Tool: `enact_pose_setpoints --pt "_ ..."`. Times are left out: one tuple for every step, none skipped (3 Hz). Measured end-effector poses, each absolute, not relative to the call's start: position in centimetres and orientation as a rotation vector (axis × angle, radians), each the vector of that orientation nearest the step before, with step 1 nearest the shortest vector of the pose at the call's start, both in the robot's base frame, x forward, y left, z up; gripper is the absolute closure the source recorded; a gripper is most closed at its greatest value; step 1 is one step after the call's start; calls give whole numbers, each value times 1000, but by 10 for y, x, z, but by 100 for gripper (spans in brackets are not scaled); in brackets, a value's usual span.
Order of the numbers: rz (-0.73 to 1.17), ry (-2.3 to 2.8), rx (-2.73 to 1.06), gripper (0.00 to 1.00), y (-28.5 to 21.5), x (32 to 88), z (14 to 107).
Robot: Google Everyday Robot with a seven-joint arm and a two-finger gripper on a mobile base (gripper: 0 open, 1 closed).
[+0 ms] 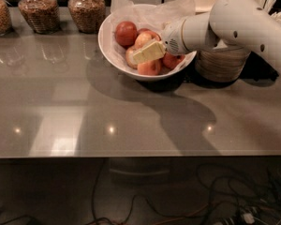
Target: Pick apple from white bowl
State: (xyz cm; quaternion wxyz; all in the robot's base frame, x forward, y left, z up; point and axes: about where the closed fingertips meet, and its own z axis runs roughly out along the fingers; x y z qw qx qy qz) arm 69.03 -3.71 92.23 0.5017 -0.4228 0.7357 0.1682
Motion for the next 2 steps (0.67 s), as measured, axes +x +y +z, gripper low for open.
enact_pose_setpoints --pt "404 1794 -1023 35 -36 693 916" --pt "404 1795 -1023 59 -36 693 916"
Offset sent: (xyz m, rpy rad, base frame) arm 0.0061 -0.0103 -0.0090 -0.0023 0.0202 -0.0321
